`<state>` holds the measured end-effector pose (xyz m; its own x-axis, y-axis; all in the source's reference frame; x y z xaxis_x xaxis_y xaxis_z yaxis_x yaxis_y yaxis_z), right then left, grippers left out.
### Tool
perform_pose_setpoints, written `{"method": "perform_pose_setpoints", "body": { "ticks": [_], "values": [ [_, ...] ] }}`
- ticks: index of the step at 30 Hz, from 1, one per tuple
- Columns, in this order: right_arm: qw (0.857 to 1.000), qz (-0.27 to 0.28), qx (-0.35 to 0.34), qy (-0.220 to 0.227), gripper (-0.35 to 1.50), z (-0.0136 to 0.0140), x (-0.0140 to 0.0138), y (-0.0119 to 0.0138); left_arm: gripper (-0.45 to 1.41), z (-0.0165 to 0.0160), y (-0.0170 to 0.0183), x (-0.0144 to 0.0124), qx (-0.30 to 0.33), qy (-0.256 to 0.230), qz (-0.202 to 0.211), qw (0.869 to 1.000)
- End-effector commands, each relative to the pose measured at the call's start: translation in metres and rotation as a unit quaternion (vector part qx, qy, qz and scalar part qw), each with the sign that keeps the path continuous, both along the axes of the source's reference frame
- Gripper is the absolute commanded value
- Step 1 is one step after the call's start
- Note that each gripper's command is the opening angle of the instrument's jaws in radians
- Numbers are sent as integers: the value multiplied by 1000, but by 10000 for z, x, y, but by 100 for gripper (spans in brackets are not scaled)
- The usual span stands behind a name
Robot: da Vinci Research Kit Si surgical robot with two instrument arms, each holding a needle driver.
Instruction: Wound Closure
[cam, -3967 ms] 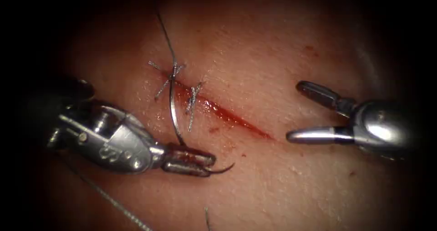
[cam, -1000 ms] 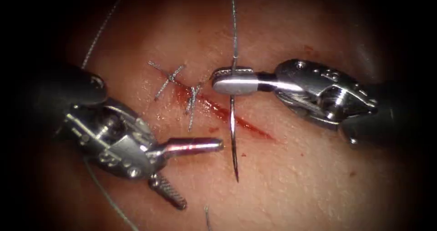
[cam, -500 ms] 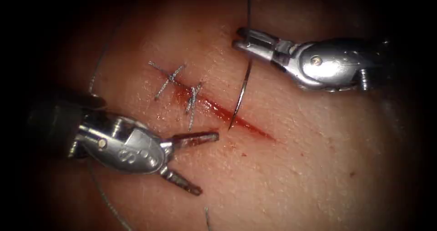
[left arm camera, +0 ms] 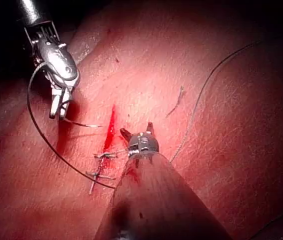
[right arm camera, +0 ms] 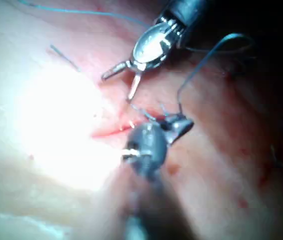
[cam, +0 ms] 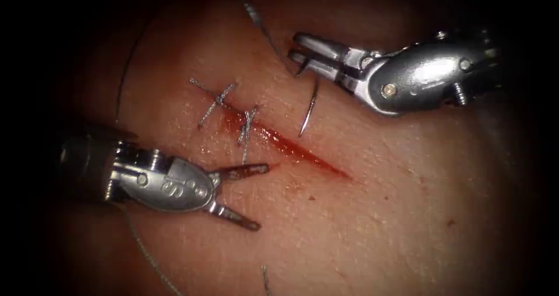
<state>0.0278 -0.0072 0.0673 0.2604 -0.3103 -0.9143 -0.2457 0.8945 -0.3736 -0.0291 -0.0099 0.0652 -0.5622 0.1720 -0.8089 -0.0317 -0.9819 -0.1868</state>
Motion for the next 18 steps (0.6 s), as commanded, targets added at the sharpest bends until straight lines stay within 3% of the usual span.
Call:
{"method": "perform_pose_setpoints", "body": {
  "ticks": [1,18],
  "values": [
    [1000,-2,-6,-1,-35,4,9,-4,39,6,-4,-6,4,-1,0,1000],
    [998,6,-56,-19,-35,15,17,-6,37,9,0,-5,29,1,-15,999]
  ]
}}
